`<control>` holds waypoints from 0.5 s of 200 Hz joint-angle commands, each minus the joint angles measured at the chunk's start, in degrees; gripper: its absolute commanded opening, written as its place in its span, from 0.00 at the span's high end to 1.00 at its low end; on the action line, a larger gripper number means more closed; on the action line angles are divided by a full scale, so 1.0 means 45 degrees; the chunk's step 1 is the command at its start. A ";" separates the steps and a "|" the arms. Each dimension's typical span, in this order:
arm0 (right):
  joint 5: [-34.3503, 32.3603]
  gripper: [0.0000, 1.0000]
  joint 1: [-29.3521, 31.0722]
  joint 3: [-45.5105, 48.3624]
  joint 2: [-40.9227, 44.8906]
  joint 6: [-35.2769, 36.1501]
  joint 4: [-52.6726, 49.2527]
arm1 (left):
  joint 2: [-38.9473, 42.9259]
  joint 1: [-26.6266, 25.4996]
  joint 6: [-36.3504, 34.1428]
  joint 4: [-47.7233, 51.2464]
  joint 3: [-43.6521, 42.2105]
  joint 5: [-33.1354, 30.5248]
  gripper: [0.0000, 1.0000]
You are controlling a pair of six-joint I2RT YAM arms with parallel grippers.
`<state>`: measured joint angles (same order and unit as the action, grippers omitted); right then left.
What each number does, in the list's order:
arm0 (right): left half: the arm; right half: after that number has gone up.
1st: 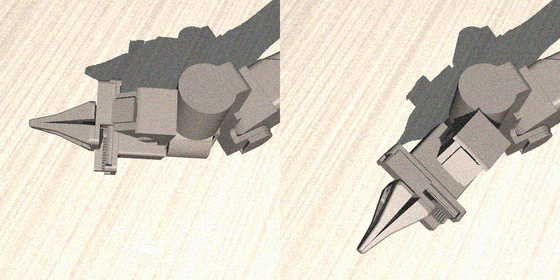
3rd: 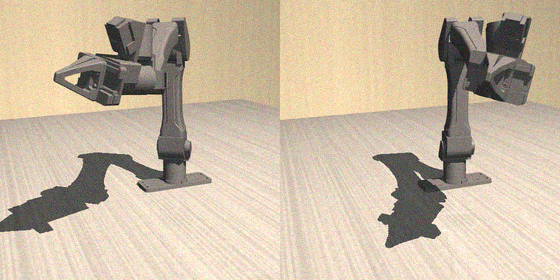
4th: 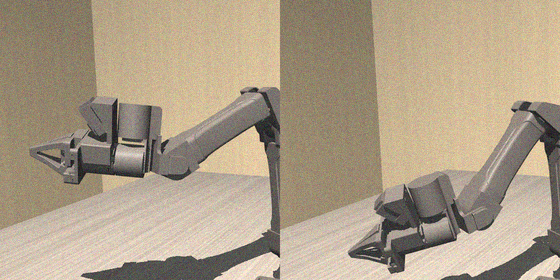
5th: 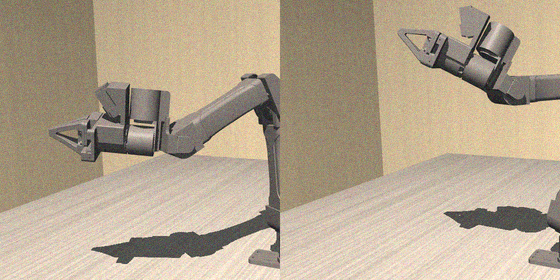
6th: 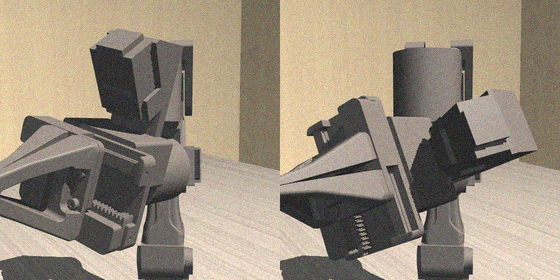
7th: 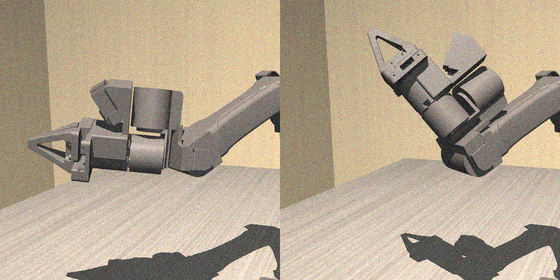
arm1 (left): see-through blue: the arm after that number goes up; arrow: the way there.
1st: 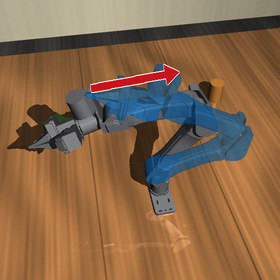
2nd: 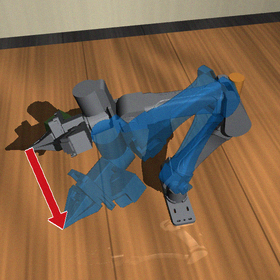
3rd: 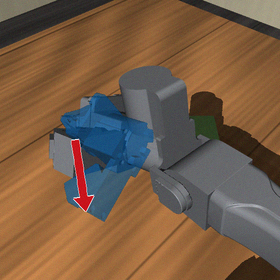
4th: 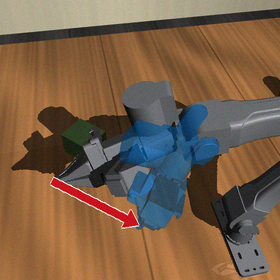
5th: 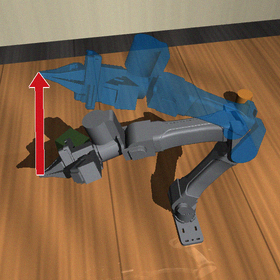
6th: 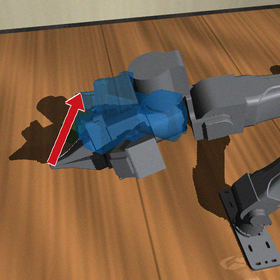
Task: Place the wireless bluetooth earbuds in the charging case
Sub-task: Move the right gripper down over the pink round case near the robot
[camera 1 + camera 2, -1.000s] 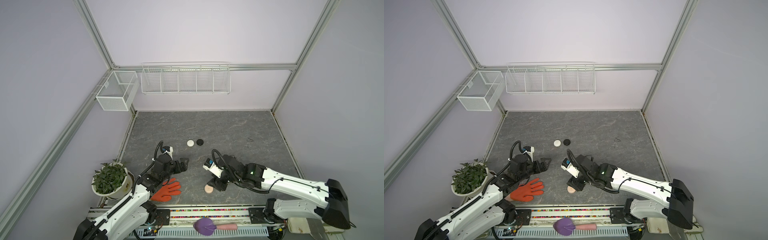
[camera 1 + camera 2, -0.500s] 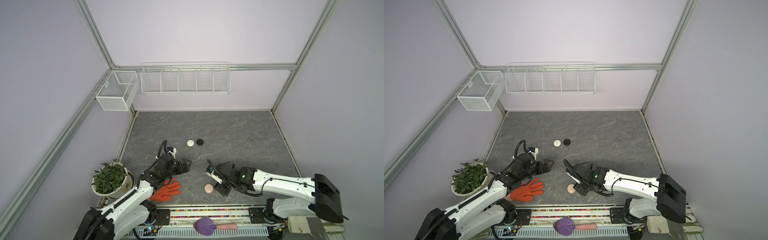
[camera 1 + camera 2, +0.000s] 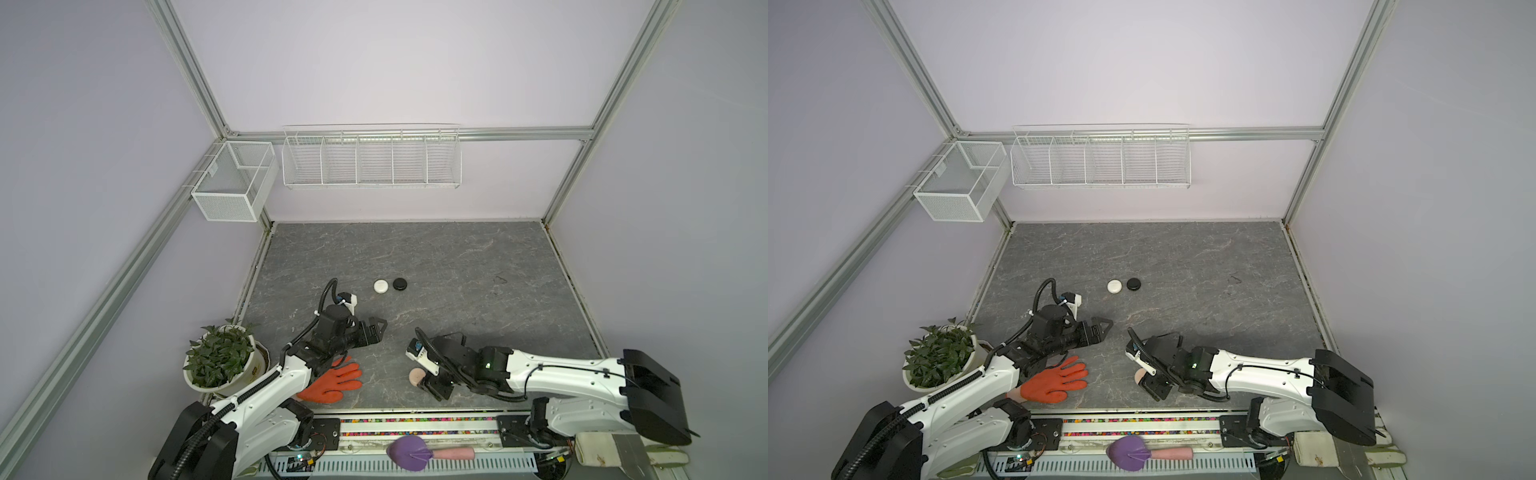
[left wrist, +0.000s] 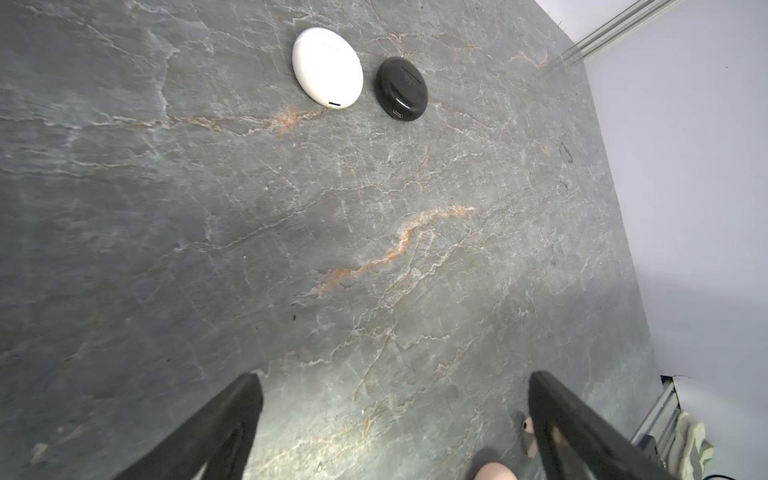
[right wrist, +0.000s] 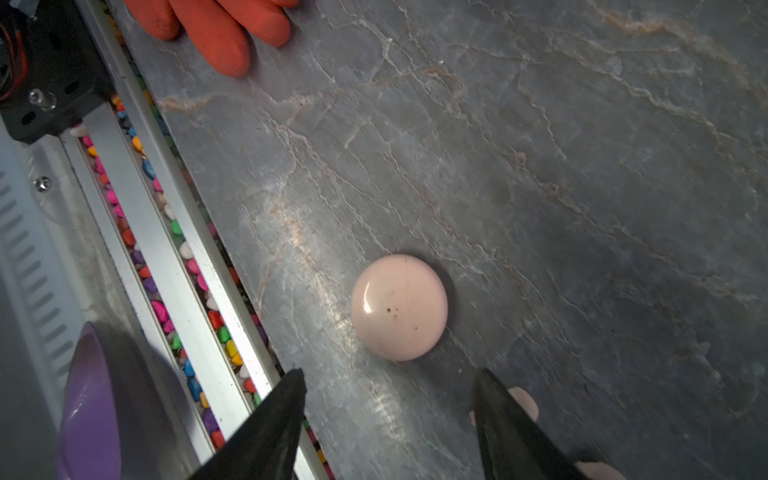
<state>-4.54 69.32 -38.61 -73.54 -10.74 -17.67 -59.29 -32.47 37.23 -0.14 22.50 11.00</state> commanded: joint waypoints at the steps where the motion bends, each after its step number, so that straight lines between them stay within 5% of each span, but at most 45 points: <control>1: -0.0415 0.27 0.0049 0.0301 -0.0245 0.0078 0.0654 | -0.0158 0.0086 0.0049 -0.0340 -0.0003 0.0084 0.00; 48: -0.0720 0.21 0.0045 0.0698 -0.1092 -0.0223 0.1529 | -0.0732 0.0077 0.0049 -0.0281 0.0126 -0.0185 0.00; 100: -0.0887 0.28 0.0029 0.0625 -0.2106 -0.0113 0.2335 | -0.0928 0.0086 -0.0048 -0.0183 0.0118 -0.0159 0.00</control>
<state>-7.35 69.38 -35.77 -82.00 -10.96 -10.35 -63.44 -32.36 37.23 -0.97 22.50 10.76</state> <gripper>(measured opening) 0.739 0.997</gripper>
